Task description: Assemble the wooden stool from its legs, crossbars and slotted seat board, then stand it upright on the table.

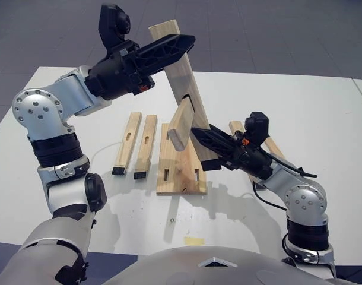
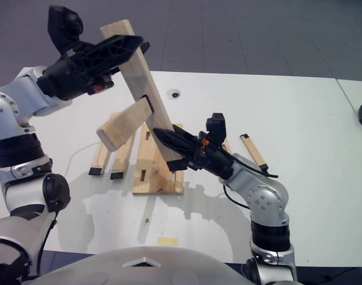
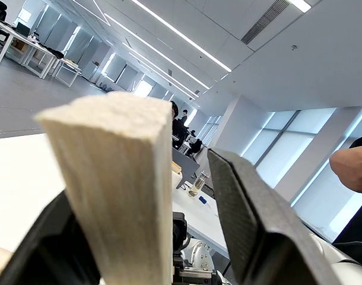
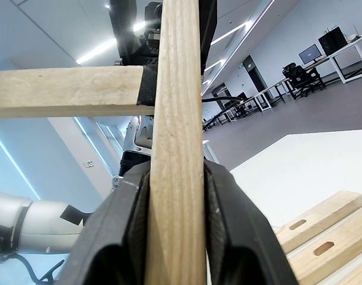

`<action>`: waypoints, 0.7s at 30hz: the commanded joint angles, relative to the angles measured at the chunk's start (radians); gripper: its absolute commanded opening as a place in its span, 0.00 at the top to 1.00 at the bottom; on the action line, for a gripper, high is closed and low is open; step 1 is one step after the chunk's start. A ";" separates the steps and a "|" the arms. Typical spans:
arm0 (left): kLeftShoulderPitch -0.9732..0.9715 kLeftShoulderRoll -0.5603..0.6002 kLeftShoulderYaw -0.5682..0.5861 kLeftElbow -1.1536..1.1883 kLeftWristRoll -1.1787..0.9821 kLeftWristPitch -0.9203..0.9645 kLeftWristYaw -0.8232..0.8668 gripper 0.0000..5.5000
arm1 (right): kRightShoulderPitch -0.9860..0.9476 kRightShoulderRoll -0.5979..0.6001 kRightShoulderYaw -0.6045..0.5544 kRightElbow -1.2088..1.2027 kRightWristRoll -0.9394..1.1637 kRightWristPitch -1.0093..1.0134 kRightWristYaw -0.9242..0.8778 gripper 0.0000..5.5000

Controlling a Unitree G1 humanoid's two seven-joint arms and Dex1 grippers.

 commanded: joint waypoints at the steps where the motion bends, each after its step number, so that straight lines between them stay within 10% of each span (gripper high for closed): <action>1: -0.014 0.025 -0.030 -0.018 0.020 -0.011 -0.023 0.68 | 0.013 -0.019 0.020 -0.011 -0.028 -0.012 -0.010 0.81; 10: -0.022 0.065 -0.012 0.011 0.092 -0.086 -0.061 0.79 | 0.033 -0.018 0.028 -0.003 -0.046 -0.033 -0.067 0.81; 21: -0.056 0.020 0.136 0.113 0.288 -0.436 0.205 0.81 | -0.010 -0.073 0.142 0.210 -0.491 -0.221 -0.208 0.43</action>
